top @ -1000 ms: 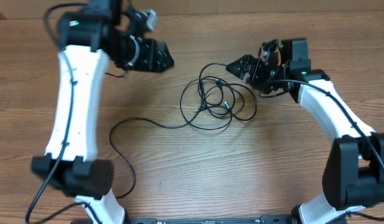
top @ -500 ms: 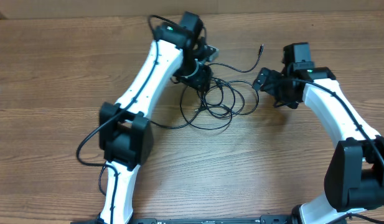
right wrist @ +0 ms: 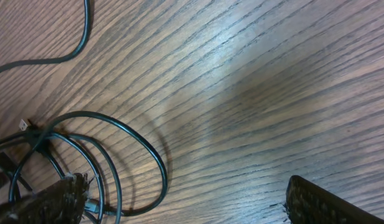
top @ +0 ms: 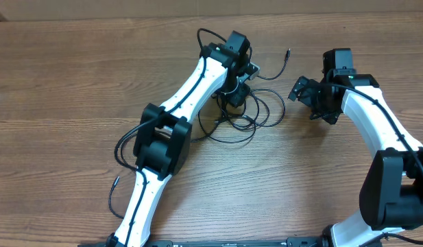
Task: Untangle cables
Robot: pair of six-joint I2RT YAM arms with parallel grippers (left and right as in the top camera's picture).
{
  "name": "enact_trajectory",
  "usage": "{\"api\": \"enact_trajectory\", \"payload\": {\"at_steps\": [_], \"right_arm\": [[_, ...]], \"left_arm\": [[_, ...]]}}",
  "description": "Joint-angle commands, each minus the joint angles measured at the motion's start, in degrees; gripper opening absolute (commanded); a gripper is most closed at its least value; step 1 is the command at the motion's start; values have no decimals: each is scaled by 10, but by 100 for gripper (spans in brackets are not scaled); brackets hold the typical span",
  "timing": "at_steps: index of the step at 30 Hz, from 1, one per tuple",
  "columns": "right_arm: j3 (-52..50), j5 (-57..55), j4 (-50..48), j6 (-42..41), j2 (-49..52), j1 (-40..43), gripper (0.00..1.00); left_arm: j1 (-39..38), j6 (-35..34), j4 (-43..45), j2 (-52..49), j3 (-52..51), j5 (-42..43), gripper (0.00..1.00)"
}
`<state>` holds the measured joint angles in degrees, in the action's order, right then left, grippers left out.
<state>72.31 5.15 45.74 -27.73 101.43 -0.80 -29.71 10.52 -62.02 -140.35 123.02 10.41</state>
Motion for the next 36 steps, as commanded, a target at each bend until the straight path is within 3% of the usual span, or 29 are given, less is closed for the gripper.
{"api": "enact_trajectory", "payload": {"at_steps": [1,4,6,7,15,23,32,36], "right_arm": [[0,7,-1,-11,5,-5,100],[0,30,-2,-11,5,-6,100],[0,47,-2,-11,5,-7,100],[0,55,-2,-10,5,-8,100],[0,66,-6,-10,5,-14,100],[0,185,-6,-10,5,-14,100],[0,329,-26,-10,5,-14,100],[0,335,-37,-10,5,-14,100]], "left_arm": [[0,-4,2,-35,-1,-35,48],[0,-5,6,-46,-1,-35,45],[1,-5,6,-47,-1,-35,6],[1,-5,5,-47,-1,-33,4],[10,-6,-74,6,104,-33,4],[37,-89,-82,98,250,-33,4],[73,-205,93,214,282,-34,4],[95,-215,179,258,282,-35,4]]}}
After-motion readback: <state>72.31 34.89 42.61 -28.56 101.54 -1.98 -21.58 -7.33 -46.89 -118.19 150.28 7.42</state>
